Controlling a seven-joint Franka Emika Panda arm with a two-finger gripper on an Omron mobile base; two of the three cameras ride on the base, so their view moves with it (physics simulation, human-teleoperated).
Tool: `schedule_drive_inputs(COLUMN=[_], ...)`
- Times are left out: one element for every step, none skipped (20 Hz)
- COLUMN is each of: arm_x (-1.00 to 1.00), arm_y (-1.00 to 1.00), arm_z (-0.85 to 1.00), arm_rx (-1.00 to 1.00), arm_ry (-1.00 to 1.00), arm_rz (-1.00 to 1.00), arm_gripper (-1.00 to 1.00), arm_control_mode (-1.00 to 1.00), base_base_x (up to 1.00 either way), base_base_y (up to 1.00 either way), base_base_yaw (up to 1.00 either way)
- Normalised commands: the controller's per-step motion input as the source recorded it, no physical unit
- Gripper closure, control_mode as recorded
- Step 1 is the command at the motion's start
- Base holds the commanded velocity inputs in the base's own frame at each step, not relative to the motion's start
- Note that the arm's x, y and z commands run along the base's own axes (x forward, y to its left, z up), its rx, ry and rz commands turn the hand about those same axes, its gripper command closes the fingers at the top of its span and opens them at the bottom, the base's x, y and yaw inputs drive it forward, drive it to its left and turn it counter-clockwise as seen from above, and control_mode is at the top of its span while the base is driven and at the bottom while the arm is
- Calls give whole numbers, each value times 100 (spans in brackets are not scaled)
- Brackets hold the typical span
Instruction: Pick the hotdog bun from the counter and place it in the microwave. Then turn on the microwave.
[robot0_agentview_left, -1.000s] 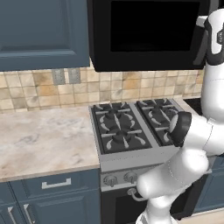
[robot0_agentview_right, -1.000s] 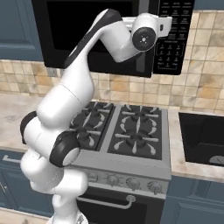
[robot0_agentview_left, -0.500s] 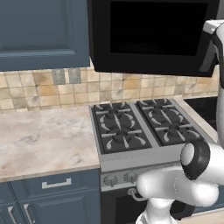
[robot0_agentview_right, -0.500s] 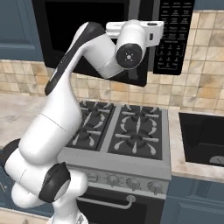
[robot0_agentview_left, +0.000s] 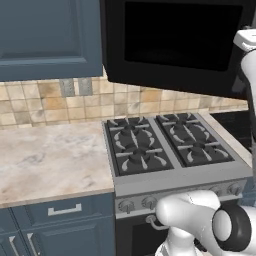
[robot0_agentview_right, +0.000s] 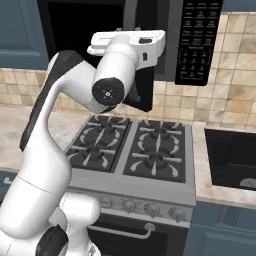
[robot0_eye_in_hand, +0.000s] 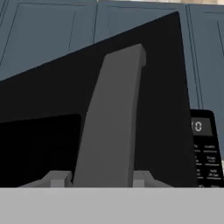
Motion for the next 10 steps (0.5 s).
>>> schedule_drive_inputs(arm_x=[-89, -85, -79, -78, -78, -76, -74, -74, -73, -73], arm_y=[21, 21, 26, 26, 25, 25, 27, 29, 29, 29], arm_z=[0, 0, 0, 0, 0, 0, 0, 0, 0, 0], arm_rx=[0, 0, 0, 0, 0, 0, 0, 0, 0, 0], arm_ry=[-1, 0, 0, 0, 0, 0, 0, 0, 1, 1], arm_rz=[0, 1, 4, 6, 8, 9, 9, 10, 10, 10], arm_gripper=[100, 100, 100, 100, 100, 100, 100, 100, 100, 100], arm_control_mode=[-100, -100, -100, -100, -100, -100, -100, -100, -100, -100], base_base_x=[0, 0, 0, 0, 0, 0, 0, 0, 0, 0], base_base_y=[0, 0, 0, 0, 0, 0, 0, 0, 0, 0], base_base_yaw=[0, 0, 0, 0, 0, 0, 0, 0, 0, 0])
